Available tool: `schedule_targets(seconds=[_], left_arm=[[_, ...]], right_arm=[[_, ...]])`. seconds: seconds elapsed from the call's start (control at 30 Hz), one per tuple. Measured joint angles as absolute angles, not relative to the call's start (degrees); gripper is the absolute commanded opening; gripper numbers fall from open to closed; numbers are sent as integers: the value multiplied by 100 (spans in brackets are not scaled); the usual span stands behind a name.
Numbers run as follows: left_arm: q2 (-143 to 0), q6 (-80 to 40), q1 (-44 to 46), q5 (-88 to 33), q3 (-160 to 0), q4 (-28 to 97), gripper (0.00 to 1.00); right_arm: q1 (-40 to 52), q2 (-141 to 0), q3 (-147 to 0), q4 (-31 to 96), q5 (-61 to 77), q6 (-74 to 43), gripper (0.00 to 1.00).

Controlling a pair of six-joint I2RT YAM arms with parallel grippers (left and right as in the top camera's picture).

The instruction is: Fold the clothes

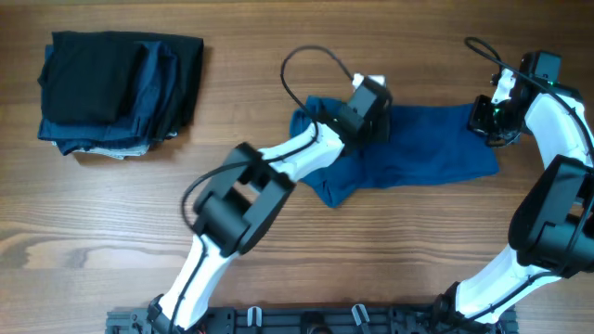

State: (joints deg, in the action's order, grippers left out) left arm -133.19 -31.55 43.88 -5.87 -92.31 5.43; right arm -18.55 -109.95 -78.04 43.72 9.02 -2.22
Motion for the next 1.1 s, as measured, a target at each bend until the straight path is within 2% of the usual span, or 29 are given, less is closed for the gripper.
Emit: schedule_targets(seconds=[0.3,0.47,0.6,0.67,0.83,1.1], left_arm=[[-13310,-2877,4381,-506,-9306,508,4],[-12739,-2650,4372,-10,-9303,1125,4],[-11671,-2563,4298,784,-9314,2259,4],[-10967,-2545,4147,1149,-9351,2932,4],[-10169,-2508,3590,1520,-9450,4117,4],[-10178,-2508,2797,1649,-9424,5325,4]], right_arm=[[-1855,-10995,-7804,4362,908,-325,4],[-1855,-10995,-7804,4244,1033,-425,5],[-1855,-10995,-7885,4397,1052,-467,4],[-1852,-10995,-7950,4416,1050,-401,18],[-1846,-10995,-7966,4421,679,-252,17],[-1841,-11093,-7577,3680,268,-161,18]])
